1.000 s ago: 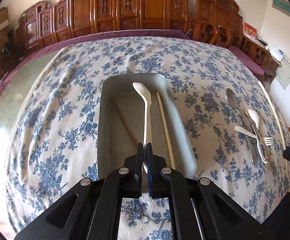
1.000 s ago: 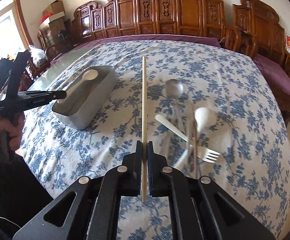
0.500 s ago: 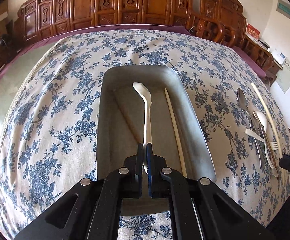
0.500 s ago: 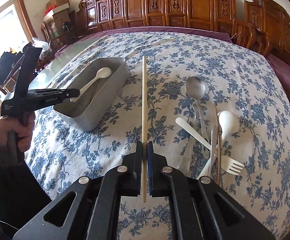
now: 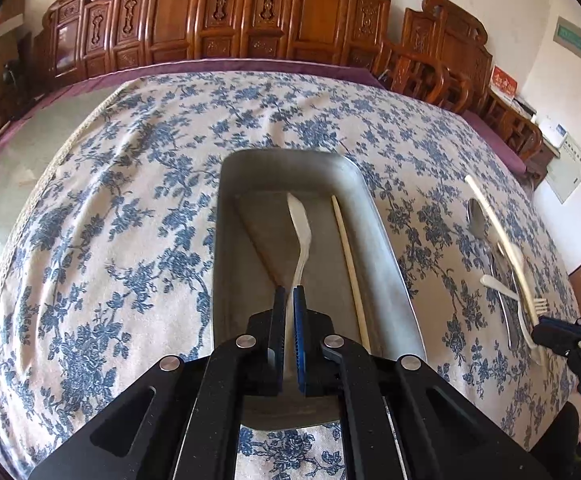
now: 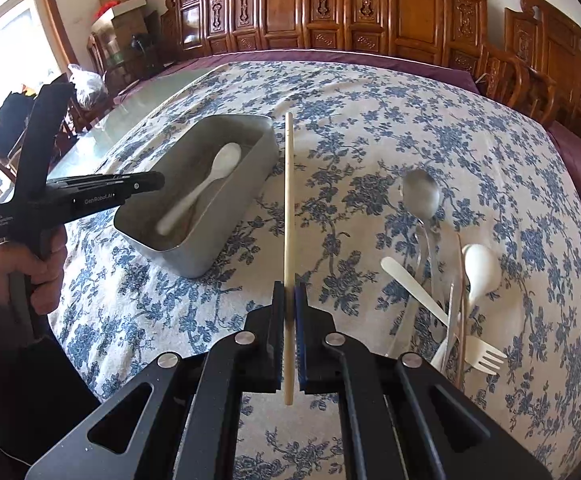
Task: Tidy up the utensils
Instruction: 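Carry the white spoon into the grey tray and open the left tool, then lower the held wooden chopstick into the grey tray and open the right tool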
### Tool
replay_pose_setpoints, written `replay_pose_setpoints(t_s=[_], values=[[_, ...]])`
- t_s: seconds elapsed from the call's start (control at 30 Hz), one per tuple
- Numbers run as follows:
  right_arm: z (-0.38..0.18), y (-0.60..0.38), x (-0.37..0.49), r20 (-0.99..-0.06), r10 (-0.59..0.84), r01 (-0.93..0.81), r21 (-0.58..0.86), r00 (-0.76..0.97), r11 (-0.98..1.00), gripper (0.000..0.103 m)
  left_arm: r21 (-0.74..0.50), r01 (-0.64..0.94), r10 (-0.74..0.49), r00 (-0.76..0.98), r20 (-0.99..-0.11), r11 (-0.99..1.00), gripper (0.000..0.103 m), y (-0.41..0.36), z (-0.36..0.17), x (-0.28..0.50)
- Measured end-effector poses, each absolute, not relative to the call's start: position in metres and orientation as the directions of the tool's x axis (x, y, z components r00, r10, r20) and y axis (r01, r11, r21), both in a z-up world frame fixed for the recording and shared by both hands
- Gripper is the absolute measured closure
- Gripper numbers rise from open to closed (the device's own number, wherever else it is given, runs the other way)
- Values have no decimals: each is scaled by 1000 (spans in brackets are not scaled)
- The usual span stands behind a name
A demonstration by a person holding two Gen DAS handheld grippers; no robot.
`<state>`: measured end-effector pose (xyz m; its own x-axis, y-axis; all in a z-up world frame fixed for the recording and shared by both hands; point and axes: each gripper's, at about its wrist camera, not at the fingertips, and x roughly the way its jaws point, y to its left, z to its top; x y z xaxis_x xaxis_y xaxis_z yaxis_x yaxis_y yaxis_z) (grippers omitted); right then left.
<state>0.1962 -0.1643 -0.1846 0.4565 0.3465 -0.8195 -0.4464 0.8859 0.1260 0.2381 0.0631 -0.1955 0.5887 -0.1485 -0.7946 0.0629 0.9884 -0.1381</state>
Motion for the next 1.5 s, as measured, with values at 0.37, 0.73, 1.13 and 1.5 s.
replay_pose_setpoints(t_s=[0.37, 0.73, 1.13, 1.5], values=[[-178, -115, 209, -806, 400, -508, 145, 437, 849, 97, -101, 7, -80, 664, -743, 995, 100, 96, -169, 220], [-182, -57, 239, -812, 436, -530, 190, 388, 826, 97, -87, -75, -13, 677, -736, 993, 100, 141, -170, 211], [-216, -21, 266, -848, 400, -484, 203, 347, 851, 97, -121, -101, -21, 678, -735, 988, 100, 158, -172, 210], [-220, -16, 271, -832, 428, -483, 230, 352, 845, 95, -92, -72, -18, 685, -728, 993, 99, 142, -168, 207]])
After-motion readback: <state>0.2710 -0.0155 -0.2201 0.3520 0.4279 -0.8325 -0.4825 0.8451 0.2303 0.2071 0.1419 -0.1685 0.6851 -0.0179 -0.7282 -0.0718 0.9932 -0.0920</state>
